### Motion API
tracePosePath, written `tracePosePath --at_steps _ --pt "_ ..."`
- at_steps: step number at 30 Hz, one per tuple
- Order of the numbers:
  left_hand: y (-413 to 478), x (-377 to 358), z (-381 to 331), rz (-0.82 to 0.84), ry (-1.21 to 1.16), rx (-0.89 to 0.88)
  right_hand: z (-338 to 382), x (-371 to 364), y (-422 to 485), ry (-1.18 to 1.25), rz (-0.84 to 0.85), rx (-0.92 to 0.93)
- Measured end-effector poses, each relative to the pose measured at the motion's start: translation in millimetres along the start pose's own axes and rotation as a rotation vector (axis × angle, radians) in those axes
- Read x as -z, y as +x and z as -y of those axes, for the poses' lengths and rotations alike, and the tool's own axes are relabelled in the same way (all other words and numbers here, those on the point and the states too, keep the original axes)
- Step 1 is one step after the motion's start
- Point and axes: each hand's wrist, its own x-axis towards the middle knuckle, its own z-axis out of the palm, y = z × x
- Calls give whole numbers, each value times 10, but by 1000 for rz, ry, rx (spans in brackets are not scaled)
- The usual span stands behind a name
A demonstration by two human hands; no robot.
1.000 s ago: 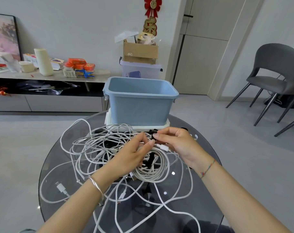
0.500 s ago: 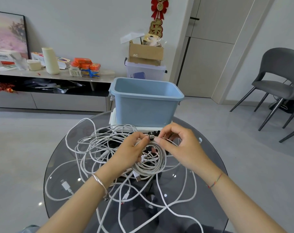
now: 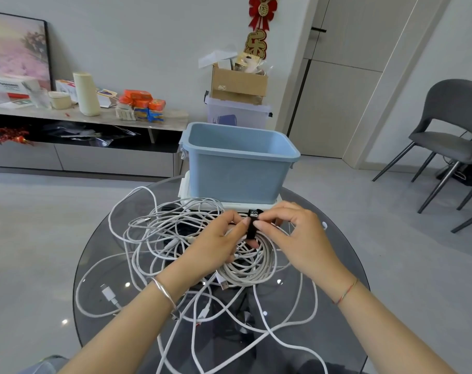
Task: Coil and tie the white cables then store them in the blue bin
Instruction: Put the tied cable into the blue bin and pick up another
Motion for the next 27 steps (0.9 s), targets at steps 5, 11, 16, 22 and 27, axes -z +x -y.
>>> tracePosePath --at_steps 5,11,16,22,27 --pt "-29 -6 -29 70 28 2 -32 4 11 84 6 -114" --pt "-76 -28 -61 117 62 -36 -113 45 38 228 46 -241" --pt "-50 -41 0 105 109 -42 -79 44 29 166 82 -148" --pt "-50 -48 34 89 160 -79 -101 35 51 124 -12 -149" --pt "-64 -62 29 79 167 -125 -70 50 45 162 -40 -140"
